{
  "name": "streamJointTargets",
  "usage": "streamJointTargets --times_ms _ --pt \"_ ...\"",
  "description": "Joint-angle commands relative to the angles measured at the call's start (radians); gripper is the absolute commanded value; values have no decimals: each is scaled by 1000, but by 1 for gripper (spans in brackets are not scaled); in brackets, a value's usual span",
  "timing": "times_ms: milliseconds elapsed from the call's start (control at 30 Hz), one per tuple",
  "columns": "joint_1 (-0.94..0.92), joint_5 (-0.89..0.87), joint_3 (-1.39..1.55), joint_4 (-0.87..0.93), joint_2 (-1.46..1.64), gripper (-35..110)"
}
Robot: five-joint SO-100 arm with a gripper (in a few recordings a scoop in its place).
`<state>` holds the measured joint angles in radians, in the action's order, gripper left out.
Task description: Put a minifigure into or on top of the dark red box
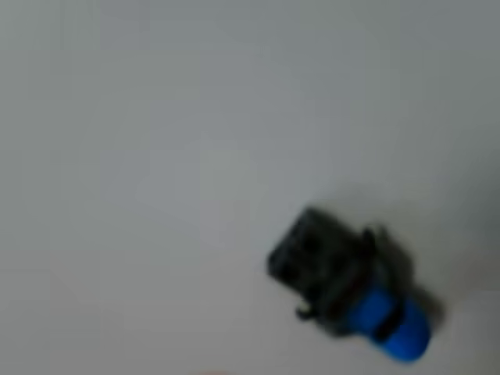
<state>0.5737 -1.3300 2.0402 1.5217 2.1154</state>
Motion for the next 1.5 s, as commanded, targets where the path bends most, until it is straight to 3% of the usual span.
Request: streamJointTargets --times_ms 0,100,233,500,767,1033,1467 --pt "132 265 71 -100 86 19" --pt "273 357 202 -204 158 18" --pt "377 390 276 -158 167 18" --pt "439 532 232 -216 -146 19" --pt "342 609 192 -169 -81 21" --pt "133 732 232 -106 63 23" --pt "20 848 359 -275 21 25"
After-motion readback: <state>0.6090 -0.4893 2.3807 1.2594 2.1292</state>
